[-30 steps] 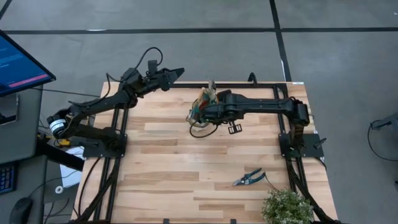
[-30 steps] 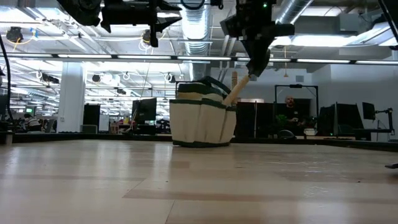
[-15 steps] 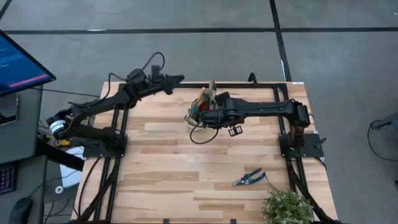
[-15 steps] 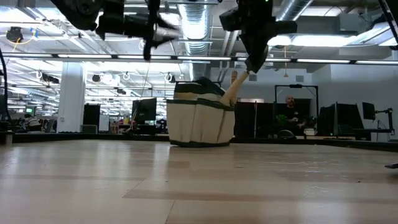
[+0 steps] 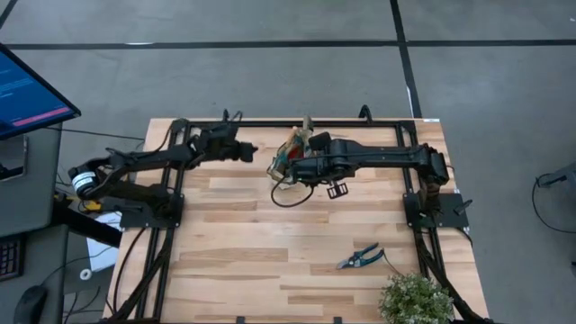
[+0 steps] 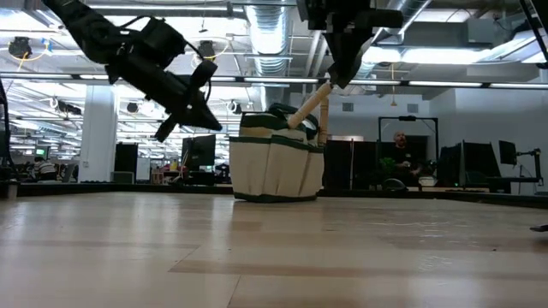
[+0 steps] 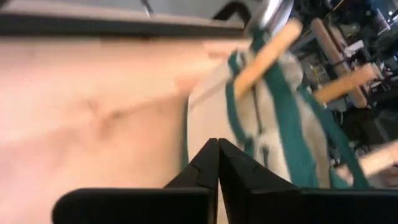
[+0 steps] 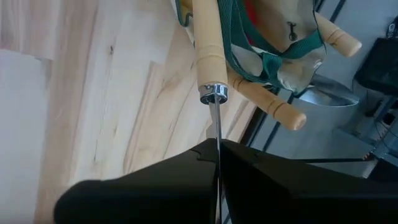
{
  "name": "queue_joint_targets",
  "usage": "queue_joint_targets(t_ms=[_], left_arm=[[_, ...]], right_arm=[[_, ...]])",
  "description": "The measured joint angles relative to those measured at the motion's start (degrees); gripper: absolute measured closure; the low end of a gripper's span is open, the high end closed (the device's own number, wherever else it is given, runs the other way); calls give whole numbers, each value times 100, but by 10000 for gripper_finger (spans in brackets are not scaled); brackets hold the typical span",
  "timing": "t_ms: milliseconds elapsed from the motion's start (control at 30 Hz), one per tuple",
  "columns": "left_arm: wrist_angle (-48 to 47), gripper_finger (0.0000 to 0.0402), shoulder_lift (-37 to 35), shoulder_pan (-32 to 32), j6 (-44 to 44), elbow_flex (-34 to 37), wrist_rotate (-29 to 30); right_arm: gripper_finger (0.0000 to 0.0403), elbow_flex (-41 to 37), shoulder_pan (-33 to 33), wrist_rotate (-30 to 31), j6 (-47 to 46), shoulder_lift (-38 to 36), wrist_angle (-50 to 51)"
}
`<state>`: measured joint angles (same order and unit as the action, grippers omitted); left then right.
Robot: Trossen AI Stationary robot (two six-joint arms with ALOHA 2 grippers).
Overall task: Pick & Place Garden tools in Gardening bag
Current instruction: Put the brown trowel into the gardening bag
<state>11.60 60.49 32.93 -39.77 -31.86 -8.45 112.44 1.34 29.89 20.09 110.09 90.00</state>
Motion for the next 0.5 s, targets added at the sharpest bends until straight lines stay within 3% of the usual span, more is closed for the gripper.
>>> queue_joint_targets(t_ms=[233, 500], left_arm=[[26, 398, 0, -621, -543, 377, 88], [52, 398, 0, -974, -575, 389, 535]], right_arm=[[403, -10, 4, -336, 95, 2, -2], [403, -19, -51, -437, 413, 81, 1]])
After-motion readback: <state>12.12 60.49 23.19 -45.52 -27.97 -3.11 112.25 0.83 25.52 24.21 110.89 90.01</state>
